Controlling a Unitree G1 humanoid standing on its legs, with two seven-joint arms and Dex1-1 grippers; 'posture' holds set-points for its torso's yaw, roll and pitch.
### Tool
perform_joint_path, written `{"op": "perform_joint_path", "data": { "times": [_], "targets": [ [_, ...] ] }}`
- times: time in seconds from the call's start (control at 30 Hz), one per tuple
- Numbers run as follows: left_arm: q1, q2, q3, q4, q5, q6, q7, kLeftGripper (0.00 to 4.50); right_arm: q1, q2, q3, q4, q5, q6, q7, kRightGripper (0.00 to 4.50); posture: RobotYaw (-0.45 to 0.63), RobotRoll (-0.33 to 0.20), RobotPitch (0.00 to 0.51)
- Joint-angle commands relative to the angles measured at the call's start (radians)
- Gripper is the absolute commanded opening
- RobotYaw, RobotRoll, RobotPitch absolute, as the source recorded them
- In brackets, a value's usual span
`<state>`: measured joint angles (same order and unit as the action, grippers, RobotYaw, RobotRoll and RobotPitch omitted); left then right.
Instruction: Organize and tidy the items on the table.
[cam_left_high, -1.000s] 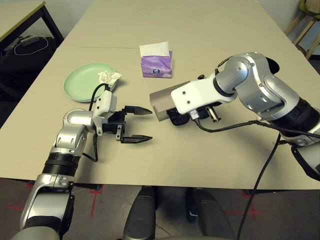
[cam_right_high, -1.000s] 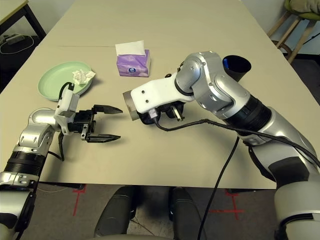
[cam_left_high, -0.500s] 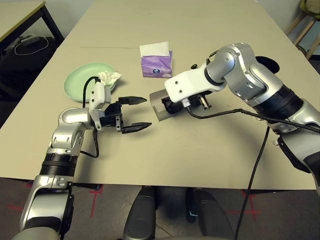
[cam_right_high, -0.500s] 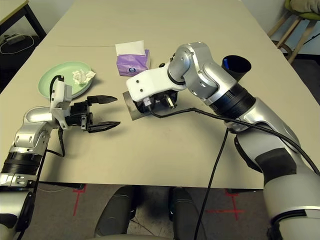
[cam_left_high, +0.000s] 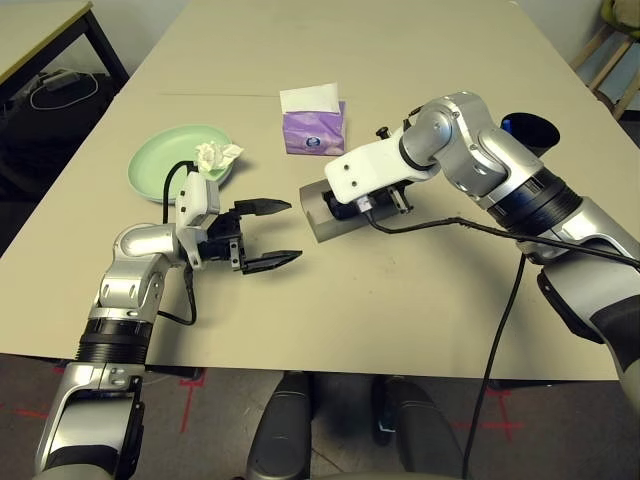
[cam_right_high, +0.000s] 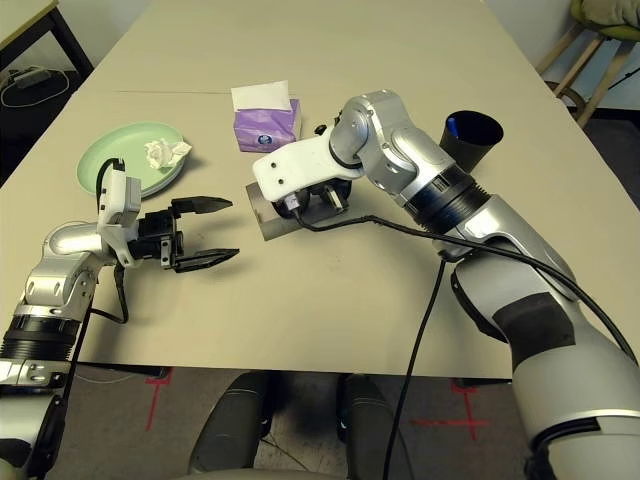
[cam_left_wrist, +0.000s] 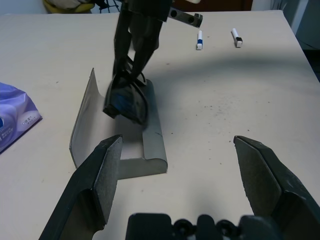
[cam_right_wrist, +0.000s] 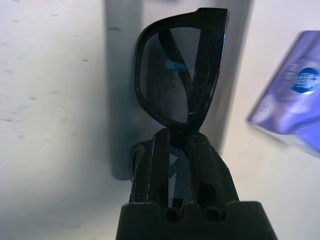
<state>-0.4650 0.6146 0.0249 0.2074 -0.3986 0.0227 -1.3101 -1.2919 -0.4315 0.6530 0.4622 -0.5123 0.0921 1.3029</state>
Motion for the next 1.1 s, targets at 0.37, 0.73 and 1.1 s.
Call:
{"op": "perform_joint_path", "data": {
  "times": [0.37, 0.73, 1.1],
  "targets": [
    [0.022, 0.009, 0.005, -0.035, -0.006, 0.013, 0.021, 4.50, -0.042, 0.075, -0.003, 0.150, -0.039, -0.064, -0.054, 0.41, 0.31, 0.000, 0.164],
    [0.021, 0.010, 0.002, -0.042, -0.005, 0.016, 0.030, 4.50, -0.029, 0.110, -0.003, 0.179, -0.052, -0.056, -0.072, 0.41, 0.31, 0.000, 0.162],
    [0.031, 0.014, 0.005, -0.056, -0.007, 0.027, 0.031, 4.50, -0.007, 0.115, -0.004, 0.173, -0.047, -0.041, -0.032, 0.41, 0.31, 0.000, 0.157]
  ]
}}
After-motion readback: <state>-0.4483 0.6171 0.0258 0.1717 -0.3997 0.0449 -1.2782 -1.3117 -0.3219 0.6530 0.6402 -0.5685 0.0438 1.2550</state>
